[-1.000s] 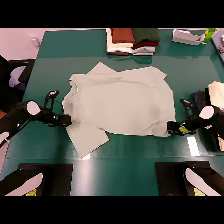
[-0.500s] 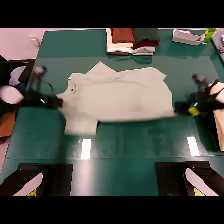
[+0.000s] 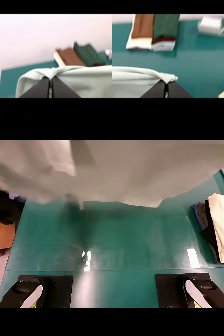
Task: Fold the shirts.
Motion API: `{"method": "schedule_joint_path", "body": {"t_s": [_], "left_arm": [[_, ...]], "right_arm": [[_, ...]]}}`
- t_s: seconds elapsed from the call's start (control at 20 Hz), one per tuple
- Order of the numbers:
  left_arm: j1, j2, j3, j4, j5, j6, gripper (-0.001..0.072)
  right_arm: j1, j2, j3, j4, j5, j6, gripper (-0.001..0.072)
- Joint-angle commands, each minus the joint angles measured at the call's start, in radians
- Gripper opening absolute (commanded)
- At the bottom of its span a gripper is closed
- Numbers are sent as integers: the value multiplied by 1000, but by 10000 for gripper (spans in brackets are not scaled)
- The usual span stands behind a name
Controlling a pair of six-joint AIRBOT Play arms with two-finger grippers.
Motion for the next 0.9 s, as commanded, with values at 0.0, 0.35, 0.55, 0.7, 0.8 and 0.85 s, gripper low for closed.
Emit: {"method": "schedule_joint_path", "body": {"t_s": [0.0,0.35,0.55,0.7,0.8,0.85], "left_arm": [[1,7,192,16,40,-5,22],[1,-169,198,16,-121,-5,23],[1,-480,198,-7,-329,-5,24],[1,-740,184,-34,-399,-5,24],[1,-882,124,-36,-381,-5,24],[1,-941,89,-38,-363,-5,24]], "right_arm": [[-90,-14,231,-35,62,-1,16],[-158,-174,364,56,195,-26,15],[-158,-263,136,78,193,-32,15],[-136,-389,-37,77,190,-77,15],[-99,-486,-145,70,152,-89,15],[-80,-534,-187,70,123,-89,16]]}}
